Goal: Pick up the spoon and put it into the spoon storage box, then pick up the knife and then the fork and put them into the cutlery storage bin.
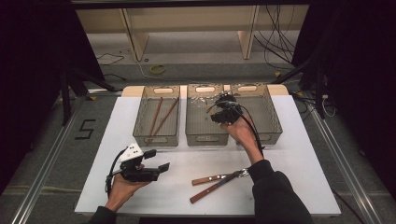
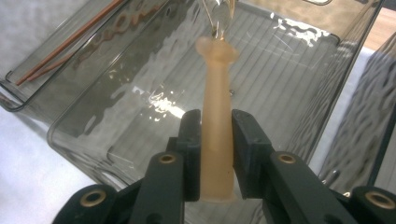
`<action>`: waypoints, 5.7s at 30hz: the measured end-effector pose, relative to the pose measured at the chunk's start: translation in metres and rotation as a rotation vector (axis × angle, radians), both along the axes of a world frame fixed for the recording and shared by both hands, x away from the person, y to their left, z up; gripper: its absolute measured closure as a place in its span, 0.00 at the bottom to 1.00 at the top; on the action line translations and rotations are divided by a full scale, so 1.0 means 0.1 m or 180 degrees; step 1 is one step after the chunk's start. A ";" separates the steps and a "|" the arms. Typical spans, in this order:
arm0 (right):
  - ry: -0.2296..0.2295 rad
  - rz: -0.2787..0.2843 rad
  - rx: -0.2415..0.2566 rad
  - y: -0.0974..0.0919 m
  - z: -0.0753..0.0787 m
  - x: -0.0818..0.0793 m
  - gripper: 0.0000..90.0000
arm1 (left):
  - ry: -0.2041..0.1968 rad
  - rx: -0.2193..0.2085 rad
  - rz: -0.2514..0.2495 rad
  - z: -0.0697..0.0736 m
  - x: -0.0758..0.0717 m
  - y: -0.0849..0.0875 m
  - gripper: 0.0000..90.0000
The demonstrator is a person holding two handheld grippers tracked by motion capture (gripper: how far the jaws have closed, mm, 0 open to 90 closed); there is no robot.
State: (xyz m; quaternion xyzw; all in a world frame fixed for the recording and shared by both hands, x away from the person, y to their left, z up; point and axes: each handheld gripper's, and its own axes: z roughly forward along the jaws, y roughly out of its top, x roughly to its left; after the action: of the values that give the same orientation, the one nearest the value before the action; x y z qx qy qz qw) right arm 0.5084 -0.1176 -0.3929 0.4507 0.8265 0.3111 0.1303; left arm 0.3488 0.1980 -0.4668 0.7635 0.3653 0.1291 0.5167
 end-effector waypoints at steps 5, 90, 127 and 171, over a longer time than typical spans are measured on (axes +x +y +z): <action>0.0025 0.0002 -0.0007 0.03 -0.03 0.03 0.83 | 0.0000 -0.0002 -0.0002 0.00 0.00 0.00 0.22; 0.0249 0.2479 -0.0652 0.16 -0.44 -1.60 0.44 | 0.0004 0.0003 -0.0004 0.00 0.01 0.01 0.21; 0.0356 0.2683 -0.1074 0.22 -0.65 -1.59 0.52 | 0.0030 -0.0031 0.0019 -0.01 0.01 0.02 0.22; 0.0444 0.2815 -0.1268 0.18 -0.68 -1.58 0.86 | 0.0019 -0.0016 -0.0013 -0.01 0.01 0.01 0.22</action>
State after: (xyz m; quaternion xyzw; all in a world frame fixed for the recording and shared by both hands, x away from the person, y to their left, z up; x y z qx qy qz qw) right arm 0.3508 -0.0994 -0.4607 0.0425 0.9889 0.1415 0.0136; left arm 0.3495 0.1994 -0.4677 0.7633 0.3657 0.1248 0.5177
